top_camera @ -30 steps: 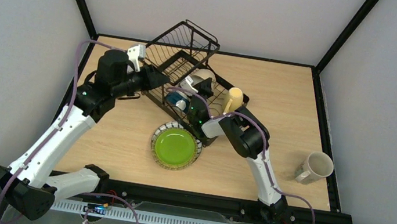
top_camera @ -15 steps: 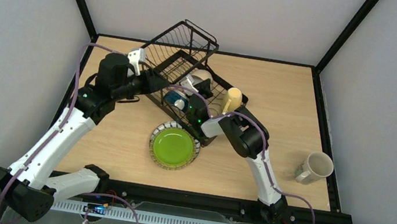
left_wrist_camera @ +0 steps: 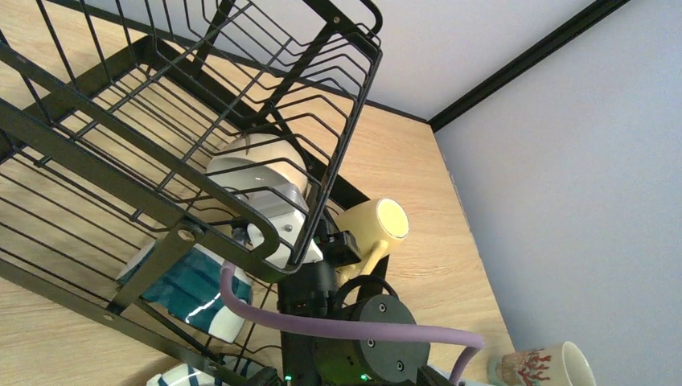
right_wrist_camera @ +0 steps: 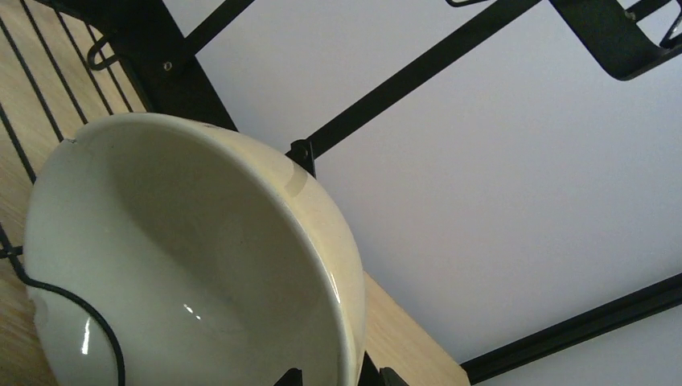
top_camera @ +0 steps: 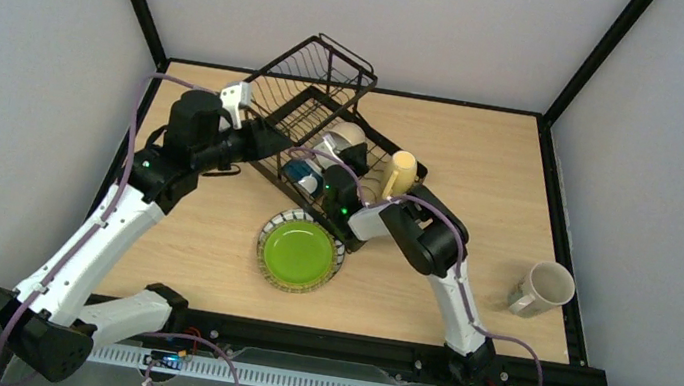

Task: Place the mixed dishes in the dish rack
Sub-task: Insert the bowl into the dish rack, then grab the cup at the corner of the board.

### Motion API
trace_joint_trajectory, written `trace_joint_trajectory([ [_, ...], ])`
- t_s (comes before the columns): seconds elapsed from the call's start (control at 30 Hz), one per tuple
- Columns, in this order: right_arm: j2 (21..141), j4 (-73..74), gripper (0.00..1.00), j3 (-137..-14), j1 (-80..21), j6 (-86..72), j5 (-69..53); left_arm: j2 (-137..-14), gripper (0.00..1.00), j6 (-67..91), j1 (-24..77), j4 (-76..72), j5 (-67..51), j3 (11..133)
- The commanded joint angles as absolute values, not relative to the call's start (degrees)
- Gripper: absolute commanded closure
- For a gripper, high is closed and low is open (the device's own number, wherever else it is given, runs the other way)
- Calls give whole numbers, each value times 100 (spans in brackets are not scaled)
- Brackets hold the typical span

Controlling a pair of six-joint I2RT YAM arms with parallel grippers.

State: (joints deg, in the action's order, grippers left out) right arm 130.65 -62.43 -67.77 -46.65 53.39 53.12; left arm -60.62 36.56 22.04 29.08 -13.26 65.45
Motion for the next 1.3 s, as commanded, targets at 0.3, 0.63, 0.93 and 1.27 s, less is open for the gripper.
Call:
trace_joint_trajectory([
  [0.3,12222,-5080,48,-6452,-4869,4986,5503,-6055,1,3772,2171,3007,-1185,6772],
  [0.63,11713,-4777,48,-6280,-4873,4634,5620,-5957,1,3828,2171,3005,-1026,6645],
  [0.93,11160,-4267,48,-5973,-4907,4213,5797,-5858,1,3856,2171,3100,-891,6657],
  [1.27,10152,-1932,47,-6125,-5101,2652,6232,-5449,1,4050,2171,3330,-406,6423],
])
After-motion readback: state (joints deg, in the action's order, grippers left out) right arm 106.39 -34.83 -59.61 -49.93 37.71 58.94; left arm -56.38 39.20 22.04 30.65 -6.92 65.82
